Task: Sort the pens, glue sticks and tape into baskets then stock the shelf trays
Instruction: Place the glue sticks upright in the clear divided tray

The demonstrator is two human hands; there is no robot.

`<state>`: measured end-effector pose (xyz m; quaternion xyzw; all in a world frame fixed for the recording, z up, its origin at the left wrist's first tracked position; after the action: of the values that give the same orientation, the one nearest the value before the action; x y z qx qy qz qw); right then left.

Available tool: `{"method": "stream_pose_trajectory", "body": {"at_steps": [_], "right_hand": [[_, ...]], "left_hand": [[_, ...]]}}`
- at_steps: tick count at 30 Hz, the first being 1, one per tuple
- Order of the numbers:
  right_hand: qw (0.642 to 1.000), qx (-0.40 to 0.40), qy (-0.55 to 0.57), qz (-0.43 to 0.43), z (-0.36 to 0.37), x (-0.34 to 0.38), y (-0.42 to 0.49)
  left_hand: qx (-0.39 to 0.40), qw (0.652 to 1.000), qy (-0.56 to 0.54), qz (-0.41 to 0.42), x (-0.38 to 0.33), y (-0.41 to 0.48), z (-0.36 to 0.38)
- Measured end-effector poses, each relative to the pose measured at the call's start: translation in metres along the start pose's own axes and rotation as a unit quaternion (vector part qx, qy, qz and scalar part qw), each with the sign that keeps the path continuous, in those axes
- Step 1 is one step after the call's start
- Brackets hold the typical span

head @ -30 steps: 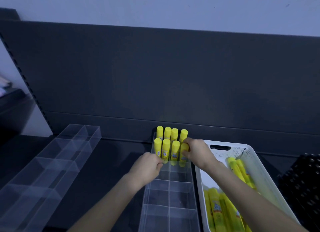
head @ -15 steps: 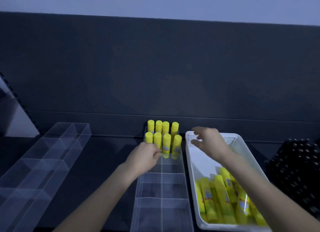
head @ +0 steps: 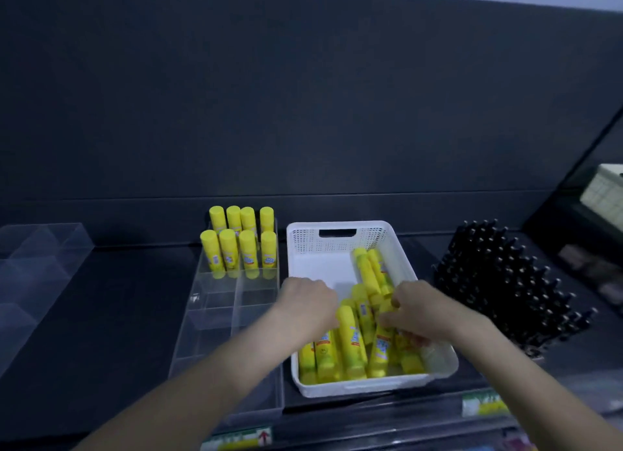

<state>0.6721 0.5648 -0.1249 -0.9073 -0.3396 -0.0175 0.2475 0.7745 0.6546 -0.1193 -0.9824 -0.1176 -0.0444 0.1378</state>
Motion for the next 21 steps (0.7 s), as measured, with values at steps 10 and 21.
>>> {"method": "stream_pose_trajectory", "body": {"at_steps": [10,21], "right_hand": [[0.996,-0.037,0.050,-0.066,0.009,0.024,0.030],[0.922,-0.130,0.333,-0.150,-0.036,-0.005,0.033]], "left_hand": [[0.120,0.991,-0.025,-0.050,-0.014,0.006,0.017],[0.098,0.970,-0.190,-0.113,-0.019,0.010,0.017]]}}
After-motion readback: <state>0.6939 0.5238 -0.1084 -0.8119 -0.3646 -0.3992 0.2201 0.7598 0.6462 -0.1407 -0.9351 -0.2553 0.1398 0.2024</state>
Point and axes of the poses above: each hand's wrist, its own y-axis towards the middle knuckle, its own z-axis out of the palm, x = y × z, the point moved 7 cm from there along y, towards the middle knuckle, and after that the axes turned 1 degree about y, right-handed, at the moved point
